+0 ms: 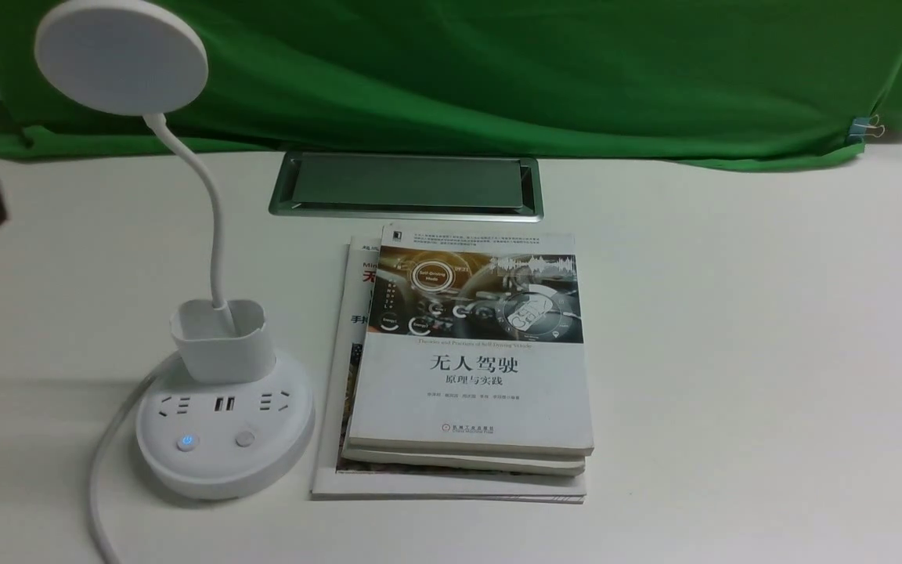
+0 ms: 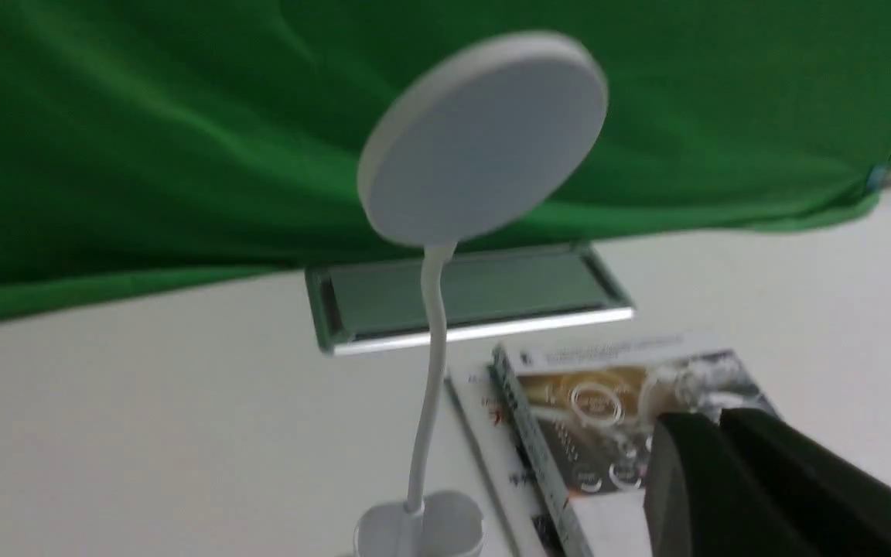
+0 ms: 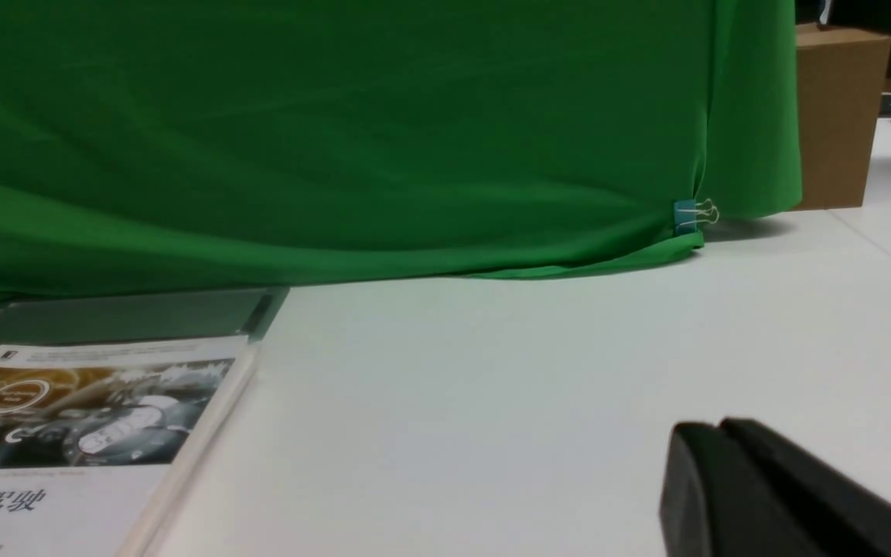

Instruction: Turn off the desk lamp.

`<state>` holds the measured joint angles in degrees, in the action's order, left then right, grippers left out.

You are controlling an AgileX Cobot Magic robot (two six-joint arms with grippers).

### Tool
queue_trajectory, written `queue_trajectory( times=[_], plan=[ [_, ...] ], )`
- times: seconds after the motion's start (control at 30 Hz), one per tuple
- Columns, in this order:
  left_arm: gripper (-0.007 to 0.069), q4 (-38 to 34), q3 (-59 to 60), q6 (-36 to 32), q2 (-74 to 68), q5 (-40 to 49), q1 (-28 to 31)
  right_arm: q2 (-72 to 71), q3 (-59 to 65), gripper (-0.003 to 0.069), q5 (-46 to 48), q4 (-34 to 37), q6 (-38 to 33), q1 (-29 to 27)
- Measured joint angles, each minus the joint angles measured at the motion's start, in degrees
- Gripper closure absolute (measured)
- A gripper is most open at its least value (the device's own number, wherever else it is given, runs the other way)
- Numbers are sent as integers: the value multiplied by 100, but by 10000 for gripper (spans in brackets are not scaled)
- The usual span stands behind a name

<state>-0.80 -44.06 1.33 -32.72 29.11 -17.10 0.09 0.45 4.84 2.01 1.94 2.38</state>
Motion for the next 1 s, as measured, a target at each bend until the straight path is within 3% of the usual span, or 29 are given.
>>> queue_trajectory(
  times=[0.13,0.3,0.47,0.7,0.87,1.0],
  plan=[
    [606,-70,279,-33,170,-554,0,0,0,622,0,0,0,0],
    [606,-292,1556,-1559,935,-2125,236,0,0,622,0,0,0,0],
    [606,-511,2865,-1786,1909,-2861,887,0,0,622,0,0,0,0],
    [606,-572,4320,-1483,3140,-2472,1541,0,0,622,0,0,0,0],
    [606,-638,4441,-1394,3263,-1552,1588,0,0,622,-8,0,0,0],
    [606,-694,4448,-1343,3282,-1455,1450,0,0,622,-2,0,0,0]
  ],
)
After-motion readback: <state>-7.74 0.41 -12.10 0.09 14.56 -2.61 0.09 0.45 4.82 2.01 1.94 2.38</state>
